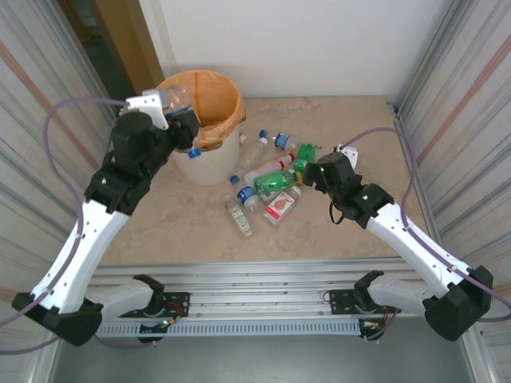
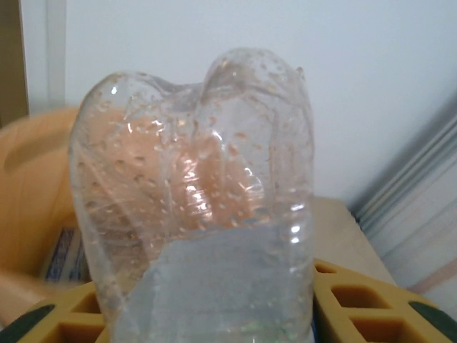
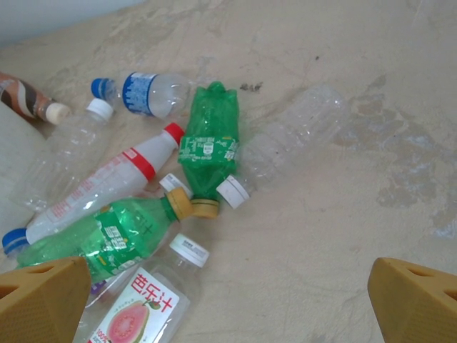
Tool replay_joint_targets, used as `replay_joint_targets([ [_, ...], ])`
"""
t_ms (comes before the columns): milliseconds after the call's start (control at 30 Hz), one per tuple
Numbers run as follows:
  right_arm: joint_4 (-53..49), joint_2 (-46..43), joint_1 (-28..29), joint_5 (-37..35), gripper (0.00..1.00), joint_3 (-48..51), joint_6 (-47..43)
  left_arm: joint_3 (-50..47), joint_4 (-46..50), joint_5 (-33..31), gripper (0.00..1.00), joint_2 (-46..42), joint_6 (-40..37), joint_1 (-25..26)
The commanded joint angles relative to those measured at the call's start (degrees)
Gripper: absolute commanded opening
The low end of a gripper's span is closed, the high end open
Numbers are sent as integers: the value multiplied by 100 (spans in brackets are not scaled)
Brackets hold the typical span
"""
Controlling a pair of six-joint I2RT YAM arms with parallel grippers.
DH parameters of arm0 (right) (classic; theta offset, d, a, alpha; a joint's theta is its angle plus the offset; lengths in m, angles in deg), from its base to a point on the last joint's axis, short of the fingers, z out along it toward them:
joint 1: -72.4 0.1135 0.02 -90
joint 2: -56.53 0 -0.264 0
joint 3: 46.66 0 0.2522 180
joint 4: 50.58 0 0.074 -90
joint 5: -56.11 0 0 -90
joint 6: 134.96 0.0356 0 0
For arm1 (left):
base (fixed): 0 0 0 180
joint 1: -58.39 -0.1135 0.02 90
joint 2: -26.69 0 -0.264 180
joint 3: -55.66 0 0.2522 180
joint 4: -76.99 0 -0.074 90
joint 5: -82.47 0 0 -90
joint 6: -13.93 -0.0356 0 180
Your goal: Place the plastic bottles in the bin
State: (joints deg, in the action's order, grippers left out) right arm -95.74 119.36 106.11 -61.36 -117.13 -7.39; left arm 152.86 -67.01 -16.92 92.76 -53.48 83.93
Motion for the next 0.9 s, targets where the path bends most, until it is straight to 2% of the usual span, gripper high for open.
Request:
replay_joint_targets([
  [0, -33, -109, -33, -225, 98, 47, 215, 612, -290, 68, 29, 508, -431, -242],
  [267, -33, -113, -34, -195, 98, -7, 105, 1793, -361, 104, 29, 1898, -652, -741],
  [533, -40, -73, -37, -58, 98, -50, 12, 2721, -62, -199, 29, 2966, -1022, -804],
  [867, -62, 1, -36, -50, 98, -94, 6, 2602, 87, -566, 29, 3437, -1163, -797],
])
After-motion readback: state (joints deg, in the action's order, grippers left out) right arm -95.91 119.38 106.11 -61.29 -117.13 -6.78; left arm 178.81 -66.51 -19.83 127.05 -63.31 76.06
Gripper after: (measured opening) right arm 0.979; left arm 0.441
